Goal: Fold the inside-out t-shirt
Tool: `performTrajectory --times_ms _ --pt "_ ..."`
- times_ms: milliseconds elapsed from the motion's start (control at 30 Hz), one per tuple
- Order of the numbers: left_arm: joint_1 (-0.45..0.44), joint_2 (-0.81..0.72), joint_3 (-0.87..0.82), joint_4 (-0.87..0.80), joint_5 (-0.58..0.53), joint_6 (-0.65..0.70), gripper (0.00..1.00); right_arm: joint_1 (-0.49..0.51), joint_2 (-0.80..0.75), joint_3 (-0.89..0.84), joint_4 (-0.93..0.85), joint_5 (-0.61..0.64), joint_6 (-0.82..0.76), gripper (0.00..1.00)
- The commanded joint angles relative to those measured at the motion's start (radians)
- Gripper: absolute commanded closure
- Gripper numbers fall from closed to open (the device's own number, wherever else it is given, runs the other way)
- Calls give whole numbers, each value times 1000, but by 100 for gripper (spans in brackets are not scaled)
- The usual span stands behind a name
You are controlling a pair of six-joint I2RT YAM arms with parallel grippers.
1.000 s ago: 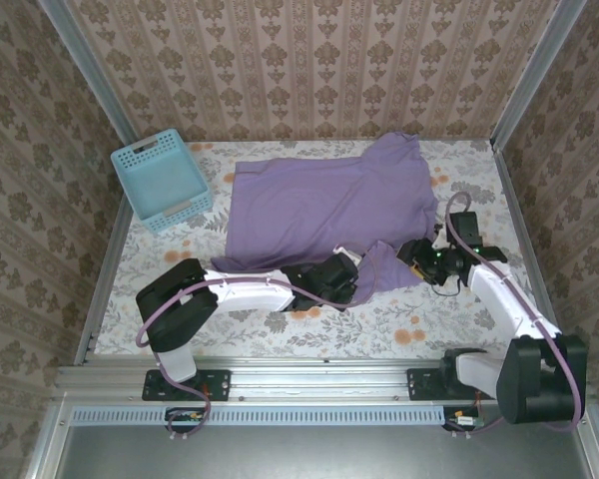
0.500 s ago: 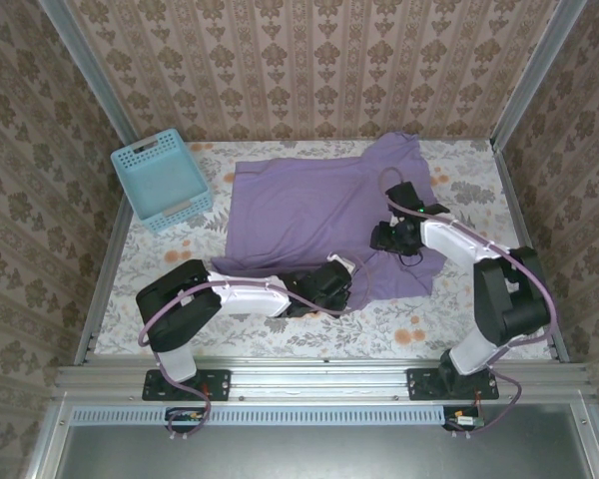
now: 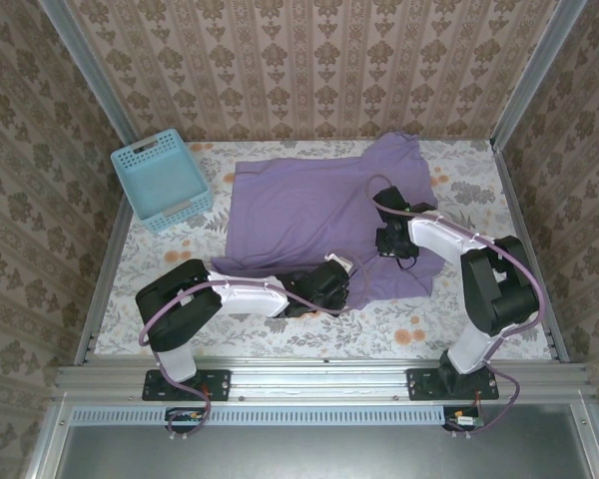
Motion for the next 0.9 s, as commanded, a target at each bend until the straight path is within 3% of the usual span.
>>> performTrajectory --times_ms 0,133,300,467,667,867 --pt "6 -14 -16 15 11 -12 90 -3 -5 28 -19 -3 -6 70" --pt "6 -15 -18 21 16 -12 88 -1 -25 4 10 -57 -4 61" --pt "4 -13 -16 25 23 -9 88 -2 33 16 12 -63 -5 61" --pt "3 -14 -19 24 23 -11 87 -3 54 25 22 -70 -6 70" --pt "-1 -23 -23 30 26 -2 87 -9 2 32 18 -40 -14 93" --pt "-16 -43 -62 61 29 5 87 -65 -107 17 13 -34 -12 94"
